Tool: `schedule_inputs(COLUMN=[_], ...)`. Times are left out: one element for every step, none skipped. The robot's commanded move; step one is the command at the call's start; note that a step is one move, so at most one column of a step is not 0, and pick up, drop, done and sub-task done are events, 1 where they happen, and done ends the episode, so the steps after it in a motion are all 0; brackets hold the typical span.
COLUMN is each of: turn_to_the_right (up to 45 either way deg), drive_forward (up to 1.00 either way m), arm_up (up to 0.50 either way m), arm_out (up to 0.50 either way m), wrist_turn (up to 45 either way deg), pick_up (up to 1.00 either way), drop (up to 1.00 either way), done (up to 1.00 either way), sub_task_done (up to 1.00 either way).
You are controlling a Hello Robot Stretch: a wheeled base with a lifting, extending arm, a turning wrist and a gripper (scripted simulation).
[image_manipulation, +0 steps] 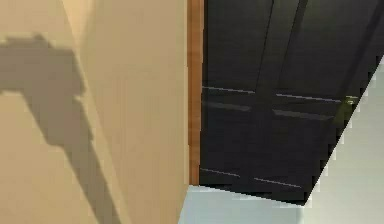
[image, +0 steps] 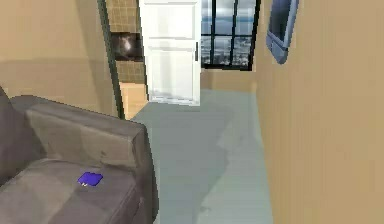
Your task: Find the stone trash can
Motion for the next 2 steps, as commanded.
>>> schedule_inputs(turn_to_the_right=[12.0,0.0], drive_forward=[0.00,1.00], arm_up=[0.00,0.00], arm_out=[0.00,0.00], wrist_turn=[0.0,0.0], pick_up=[0.00,0.00], drop=[0.00,0.00], done=[0.00,0.00], sub_task_done=[0.00,0.00])
